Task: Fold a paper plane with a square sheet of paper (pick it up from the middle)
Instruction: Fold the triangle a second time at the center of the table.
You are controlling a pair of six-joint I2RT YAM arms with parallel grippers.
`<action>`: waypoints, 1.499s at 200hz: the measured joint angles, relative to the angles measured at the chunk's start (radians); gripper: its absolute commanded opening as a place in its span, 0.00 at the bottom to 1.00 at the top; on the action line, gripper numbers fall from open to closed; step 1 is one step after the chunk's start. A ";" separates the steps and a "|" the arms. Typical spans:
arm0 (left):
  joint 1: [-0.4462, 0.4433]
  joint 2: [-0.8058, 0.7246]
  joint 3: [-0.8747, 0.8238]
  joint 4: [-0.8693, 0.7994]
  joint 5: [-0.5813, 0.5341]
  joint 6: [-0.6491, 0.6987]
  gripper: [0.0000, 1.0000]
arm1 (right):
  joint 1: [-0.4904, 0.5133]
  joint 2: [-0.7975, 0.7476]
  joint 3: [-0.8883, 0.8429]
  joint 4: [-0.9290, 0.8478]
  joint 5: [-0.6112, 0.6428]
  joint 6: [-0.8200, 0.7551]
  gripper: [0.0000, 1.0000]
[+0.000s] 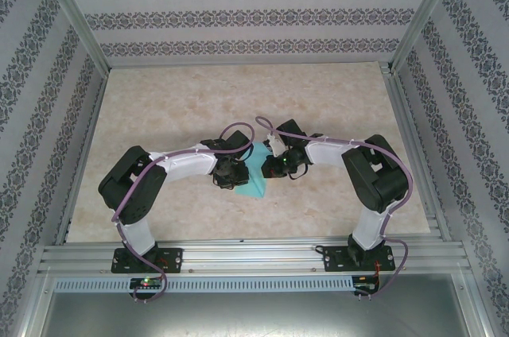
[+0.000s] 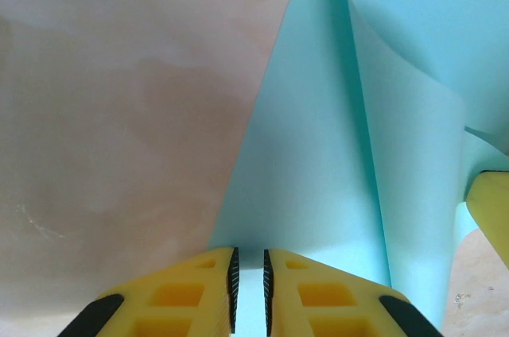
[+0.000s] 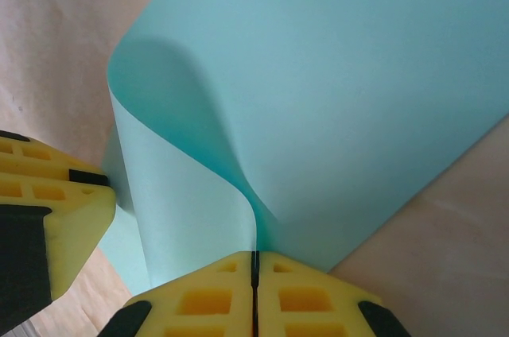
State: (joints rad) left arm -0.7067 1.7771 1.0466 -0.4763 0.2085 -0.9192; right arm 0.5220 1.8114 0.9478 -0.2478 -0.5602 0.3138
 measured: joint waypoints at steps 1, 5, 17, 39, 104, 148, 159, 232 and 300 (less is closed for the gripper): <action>0.000 0.000 0.000 0.000 0.000 0.000 0.20 | 0.000 0.000 0.000 0.000 0.000 0.000 0.09; 0.000 0.000 0.000 0.000 0.000 0.000 0.20 | 0.000 0.002 0.002 0.000 0.000 0.000 0.09; 0.000 0.000 0.000 0.000 0.000 0.000 0.20 | 0.000 0.005 0.003 0.000 0.000 0.000 0.09; 0.000 0.000 0.000 0.000 0.000 0.003 0.20 | 0.000 0.005 0.003 0.000 -0.002 0.000 0.09; 0.000 0.000 0.000 0.000 0.000 0.003 0.20 | 0.000 0.008 0.006 -0.007 -0.002 -0.007 0.09; 0.000 -0.003 -0.001 0.001 0.000 0.003 0.20 | 0.000 0.013 0.008 -0.007 -0.002 -0.007 0.09; 0.000 -0.015 -0.006 0.001 0.000 0.003 0.19 | 0.000 0.014 0.009 -0.008 -0.003 -0.007 0.09; 0.064 -0.186 -0.131 0.248 0.089 -0.084 0.00 | 0.000 0.018 0.013 -0.011 -0.005 -0.007 0.09; 0.082 -0.078 -0.159 0.511 0.209 -0.170 0.00 | 0.000 0.021 0.013 -0.010 -0.008 -0.007 0.09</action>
State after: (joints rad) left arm -0.6243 1.6993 0.8879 0.0345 0.4171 -1.0893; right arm 0.5217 1.8320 0.9604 -0.2577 -0.5682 0.3065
